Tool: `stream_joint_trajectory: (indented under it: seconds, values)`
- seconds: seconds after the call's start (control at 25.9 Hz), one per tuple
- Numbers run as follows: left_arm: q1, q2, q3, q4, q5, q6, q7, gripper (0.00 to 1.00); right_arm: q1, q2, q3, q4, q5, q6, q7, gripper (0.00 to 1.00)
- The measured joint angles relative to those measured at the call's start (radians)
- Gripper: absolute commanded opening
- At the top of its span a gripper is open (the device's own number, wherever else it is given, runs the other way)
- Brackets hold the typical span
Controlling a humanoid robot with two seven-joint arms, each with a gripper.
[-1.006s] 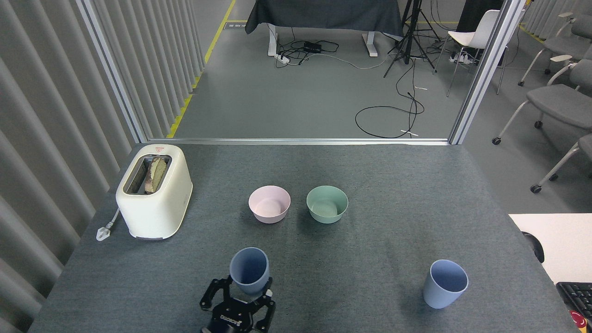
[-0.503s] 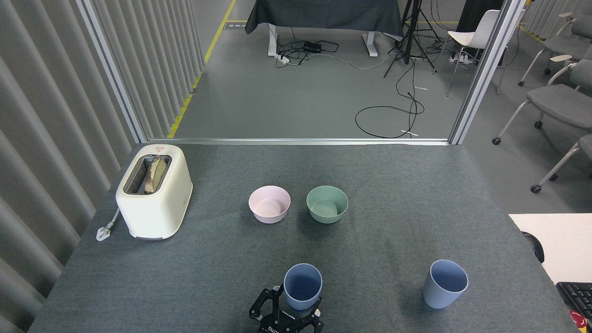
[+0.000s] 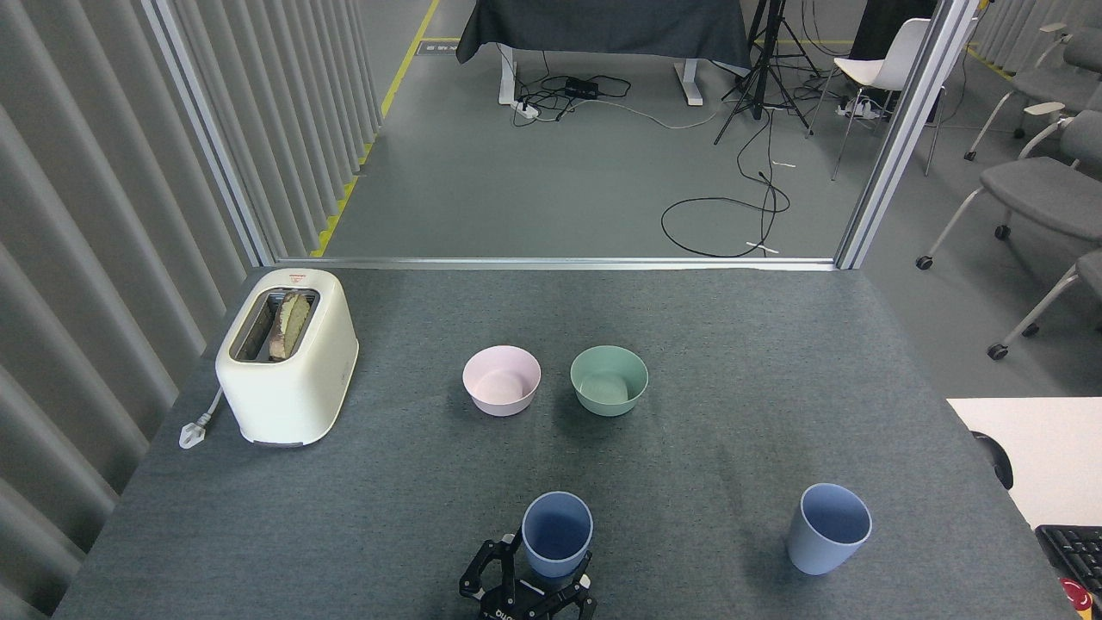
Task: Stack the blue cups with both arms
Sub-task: 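Lower the blue cup onto the table and open the left gripper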
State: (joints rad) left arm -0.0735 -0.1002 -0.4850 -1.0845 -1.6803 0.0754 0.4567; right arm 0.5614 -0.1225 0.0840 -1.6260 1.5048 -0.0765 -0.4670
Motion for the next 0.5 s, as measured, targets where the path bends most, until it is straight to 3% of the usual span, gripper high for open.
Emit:
stream_joint_trajectory:
  seconds: [0.5]
  values:
    - [-0.007, -0.009, -0.004, 0.047, 0.006, 0.0, 0.002, 0.75, 0.0, 0.0, -0.001, 0.0, 0.0, 0.0, 0.001, 1.0]
